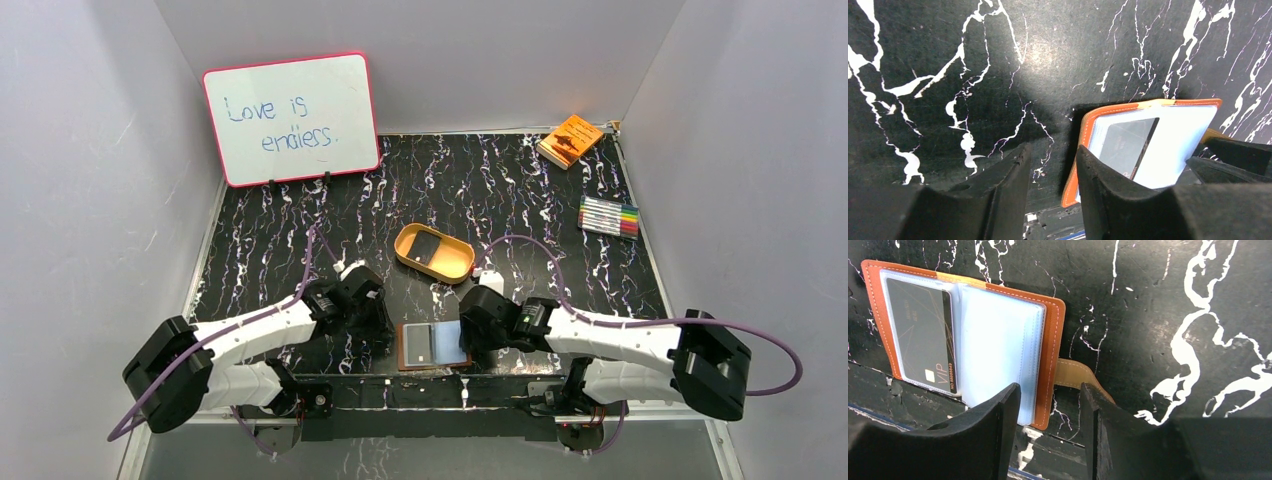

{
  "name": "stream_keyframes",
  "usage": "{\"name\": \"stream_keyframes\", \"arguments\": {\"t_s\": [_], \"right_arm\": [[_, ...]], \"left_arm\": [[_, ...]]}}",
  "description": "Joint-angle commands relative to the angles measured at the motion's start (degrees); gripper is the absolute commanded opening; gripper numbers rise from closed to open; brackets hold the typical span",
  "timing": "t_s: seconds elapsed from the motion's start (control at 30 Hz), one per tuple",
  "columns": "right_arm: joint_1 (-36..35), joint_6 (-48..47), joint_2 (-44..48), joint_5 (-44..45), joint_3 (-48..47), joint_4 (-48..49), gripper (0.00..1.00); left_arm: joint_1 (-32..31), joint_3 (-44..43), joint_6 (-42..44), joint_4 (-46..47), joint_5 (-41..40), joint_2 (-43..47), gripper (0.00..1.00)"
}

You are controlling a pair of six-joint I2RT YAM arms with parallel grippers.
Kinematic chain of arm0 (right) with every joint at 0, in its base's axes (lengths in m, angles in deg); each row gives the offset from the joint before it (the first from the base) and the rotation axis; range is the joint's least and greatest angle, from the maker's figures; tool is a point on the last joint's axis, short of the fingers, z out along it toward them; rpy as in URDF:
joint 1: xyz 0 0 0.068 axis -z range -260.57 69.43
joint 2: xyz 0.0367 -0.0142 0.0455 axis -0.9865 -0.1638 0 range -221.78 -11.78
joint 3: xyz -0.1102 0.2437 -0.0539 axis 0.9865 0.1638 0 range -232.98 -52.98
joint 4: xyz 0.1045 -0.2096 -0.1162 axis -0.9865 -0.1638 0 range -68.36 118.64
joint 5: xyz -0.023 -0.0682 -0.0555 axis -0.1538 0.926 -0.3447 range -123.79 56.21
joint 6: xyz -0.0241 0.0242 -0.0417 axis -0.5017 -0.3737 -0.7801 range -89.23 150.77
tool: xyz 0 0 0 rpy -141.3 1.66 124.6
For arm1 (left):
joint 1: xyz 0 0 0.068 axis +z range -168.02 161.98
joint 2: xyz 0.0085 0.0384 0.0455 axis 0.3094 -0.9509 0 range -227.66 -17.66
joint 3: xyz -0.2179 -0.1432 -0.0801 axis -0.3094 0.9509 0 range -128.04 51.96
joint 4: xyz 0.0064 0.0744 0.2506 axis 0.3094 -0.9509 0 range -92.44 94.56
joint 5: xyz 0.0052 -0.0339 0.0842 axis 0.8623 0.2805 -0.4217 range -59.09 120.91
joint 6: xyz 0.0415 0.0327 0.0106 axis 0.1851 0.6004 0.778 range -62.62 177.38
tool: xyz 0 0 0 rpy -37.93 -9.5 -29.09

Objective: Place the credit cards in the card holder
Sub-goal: Open the card holder at the center of the board.

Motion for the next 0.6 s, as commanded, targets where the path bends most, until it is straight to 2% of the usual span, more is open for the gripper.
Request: {"name": "stream_keyframes", "arguments": {"t_s": [0.0, 0.2, 0.43, 0.57], "right_arm": [[0.07, -0.03, 3.63, 3.51, -2.7, -4.59, 0.57], [0.31, -0.76, 7.95, 4.61, -4.43, -7.35, 0.64], [0.5, -1.2, 8.57, 5.27, -7.59, -9.06, 0.65], [0.5, -3.01, 12.32, 6.46, -12.15, -6.48, 0.66]], "left_arm": [[-0.14, -2.43, 0.99, -3.12, -1.85, 2.68, 0.4], [-0.15, -4.12, 1.88, -4.85, -3.08, 4.15, 0.53], [-0.14, -4.9, 1.55, -5.77, -3.72, 4.92, 0.55], [-0.14, -5.8, 1.19, -8.67, -6.95, 9.2, 0.56]]}}
